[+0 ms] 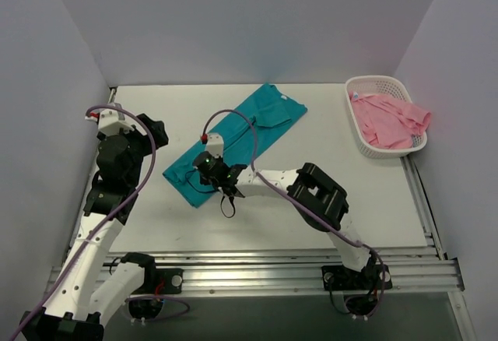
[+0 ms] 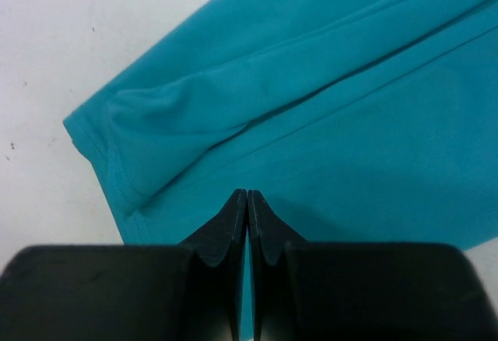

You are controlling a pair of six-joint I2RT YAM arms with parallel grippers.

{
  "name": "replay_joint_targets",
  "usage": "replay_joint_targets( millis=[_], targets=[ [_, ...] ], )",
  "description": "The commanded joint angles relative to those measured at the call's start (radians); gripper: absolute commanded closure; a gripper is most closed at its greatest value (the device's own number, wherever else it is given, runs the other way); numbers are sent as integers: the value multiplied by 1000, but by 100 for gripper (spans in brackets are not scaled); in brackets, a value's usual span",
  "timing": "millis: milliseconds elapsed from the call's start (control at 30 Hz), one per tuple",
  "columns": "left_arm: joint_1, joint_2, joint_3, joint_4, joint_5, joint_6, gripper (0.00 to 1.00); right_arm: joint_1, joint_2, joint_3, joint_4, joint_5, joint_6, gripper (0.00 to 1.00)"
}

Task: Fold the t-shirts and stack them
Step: Fold the tshirt

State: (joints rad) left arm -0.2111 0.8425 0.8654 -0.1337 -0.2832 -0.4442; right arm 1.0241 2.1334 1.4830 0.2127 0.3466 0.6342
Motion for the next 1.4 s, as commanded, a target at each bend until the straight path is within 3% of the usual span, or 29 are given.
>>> replay_joint_targets(
  millis=[0, 367, 800, 1033, 1367],
  targets=[
    [-8, 0, 6, 55, -7, 1, 9, 43, 46, -4, 40, -29, 33, 100],
    [-16, -2, 1, 57, -20, 7, 9, 91, 79, -75, 56, -35, 79, 100],
    [-24, 12, -9, 65, -24, 7, 9, 83, -196, -472, -2, 67, 174, 100],
    [-40, 58, 17, 45, -11, 6, 8, 33, -282, -464, -195, 170, 209, 100],
    [-142, 144, 35, 63, -25, -8, 8, -136, -404, -607, -227, 152, 234, 100]
  ],
)
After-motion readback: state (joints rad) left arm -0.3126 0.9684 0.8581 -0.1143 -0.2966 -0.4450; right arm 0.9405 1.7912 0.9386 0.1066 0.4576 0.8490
